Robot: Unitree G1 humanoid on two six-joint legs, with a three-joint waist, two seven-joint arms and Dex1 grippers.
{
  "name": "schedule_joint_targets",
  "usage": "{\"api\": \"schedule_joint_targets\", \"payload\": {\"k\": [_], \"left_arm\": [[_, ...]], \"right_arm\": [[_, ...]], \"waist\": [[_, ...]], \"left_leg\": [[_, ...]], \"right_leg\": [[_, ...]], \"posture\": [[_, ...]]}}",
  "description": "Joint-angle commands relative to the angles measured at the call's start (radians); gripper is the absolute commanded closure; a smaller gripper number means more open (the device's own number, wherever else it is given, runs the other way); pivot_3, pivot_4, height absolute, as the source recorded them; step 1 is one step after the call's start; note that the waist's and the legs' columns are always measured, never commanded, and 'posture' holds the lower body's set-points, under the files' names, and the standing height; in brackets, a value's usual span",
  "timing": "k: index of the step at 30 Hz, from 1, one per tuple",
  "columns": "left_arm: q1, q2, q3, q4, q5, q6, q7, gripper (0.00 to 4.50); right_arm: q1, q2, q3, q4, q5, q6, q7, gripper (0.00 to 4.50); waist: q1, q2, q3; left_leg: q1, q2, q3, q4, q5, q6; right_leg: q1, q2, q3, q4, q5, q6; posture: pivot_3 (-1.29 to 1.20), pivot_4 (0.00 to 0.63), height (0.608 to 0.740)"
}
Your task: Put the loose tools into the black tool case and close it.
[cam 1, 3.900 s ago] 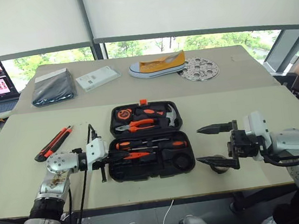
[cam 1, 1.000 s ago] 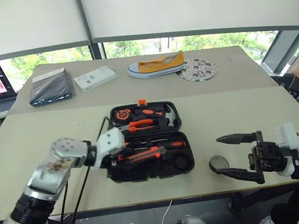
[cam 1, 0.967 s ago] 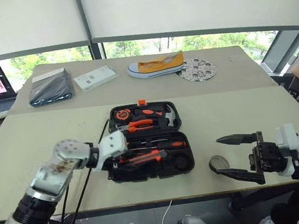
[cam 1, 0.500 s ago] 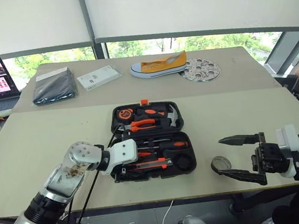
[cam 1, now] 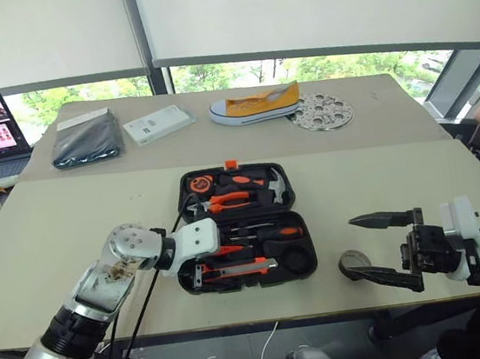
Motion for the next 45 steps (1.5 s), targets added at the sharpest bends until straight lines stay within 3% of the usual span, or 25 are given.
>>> {"api": "schedule_joint_targets", "payload": {"k": [1,4,11,14,15,22,30,34,37,40,45], "left_arm": [[-0.010,-0.028,0.106,0.032,-0.123,-0.059,-0.046,0.05],[0.021,-0.032,0.117,0.067,-0.137,-0.095,-0.074,0.71],[0.101,-0.053,0.071,0.142,-0.063,-0.262,-0.099,3.40],[0.117,-0.054,0.040,0.184,0.004,-0.341,-0.088,4.38],[0.121,-0.059,0.037,0.196,0.023,-0.346,-0.067,4.45],[0.120,-0.051,-0.024,0.242,0.116,-0.332,-0.032,4.45],[0.163,-0.008,-0.095,0.230,0.140,-0.147,-0.034,4.45],[0.172,-0.022,-0.082,0.247,0.138,-0.177,0.003,4.45],[0.174,-0.086,0.010,0.260,0.035,-0.231,0.030,4.45],[0.171,-0.147,0.142,0.256,-0.098,-0.371,-0.005,3.79],[0.221,-0.128,0.294,0.185,-0.266,-0.424,-0.093,1.97]], "right_arm": [[-0.013,0.002,-0.011,-0.003,0.004,-0.010,0.001,0.00],[-0.013,0.010,-0.009,0.000,0.000,-0.013,-0.007,0.00],[-0.001,0.033,-0.009,-0.008,-0.011,-0.015,-0.025,0.00],[0.011,0.042,-0.011,-0.012,-0.016,-0.020,-0.034,0.00],[0.015,0.044,-0.011,-0.013,-0.018,-0.022,-0.035,0.00],[0.025,0.047,-0.020,-0.018,-0.017,-0.018,-0.042,0.00],[0.062,0.049,-0.029,-0.050,-0.004,-0.003,-0.063,0.00],[0.068,0.053,-0.036,-0.054,-0.005,-0.004,-0.076,0.00],[0.089,0.052,-0.068,-0.061,-0.006,-0.010,-0.094,0.00],[0.169,0.049,-0.146,-0.065,-0.014,-0.030,-0.094,0.00],[0.313,0.084,-0.266,-0.034,-0.074,-0.137,-0.082,0.00]], "waist": [[-0.003,0.000,0.000],[-0.008,0.000,0.000],[-0.006,0.001,0.000],[-0.003,0.001,0.000],[-0.003,0.001,0.000],[-0.005,0.003,-0.002],[-0.011,0.013,-0.012],[-0.009,0.019,-0.017],[-0.007,0.020,-0.017],[-0.003,0.019,-0.017],[-0.006,0.017,-0.015]], "left_leg": [[-0.001,0.000,0.000,0.001,0.000,0.000],[0.000,0.000,-0.001,0.001,0.000,0.000],[0.001,0.000,-0.001,0.002,0.000,0.000],[0.001,0.000,-0.001,0.002,0.000,0.000],[0.001,0.000,0.000,0.002,0.000,0.000],[0.002,0.000,0.000,0.002,0.000,0.000],[0.005,0.001,0.000,0.002,0.000,0.000],[0.007,0.001,0.000,0.002,0.000,0.000],[0.011,0.001,0.000,0.002,0.000,0.000],[0.012,0.000,0.000,0.002,0.000,0.000],[0.002,0.000,0.000,0.002,0.000,0.000]], "right_leg": [[0.000,0.000,0.000,0.000,0.000,0.000],[0.000,0.000,0.000,0.001,0.000,0.000],[0.001,0.001,0.000,0.001,0.000,0.000],[0.001,0.000,0.000,0.001,0.001,0.000],[0.001,0.000,0.000,0.001,0.001,0.000],[0.002,0.000,0.000,0.001,0.001,0.000],[0.004,0.001,0.001,0.002,0.001,0.000],[0.006,0.001,0.002,0.001,0.000,0.000],[0.009,0.001,0.003,0.002,-0.003,-0.006],[0.010,0.001,0.003,0.001,-0.003,-0.006],[0.001,0.001,0.002,0.001,0.001,0.000]], "posture": [[0.00,0.150,0.740],[0.00,0.150,0.740],[0.00,0.150,0.740],[0.00,0.150,0.740],[0.00,0.150,0.740],[0.00,0.150,0.740],[0.00,0.150,0.740],[0.00,0.150,0.740],[0.00,0.150,0.740],[0.00,0.150,0.740],[0.00,0.150,0.740]]}}
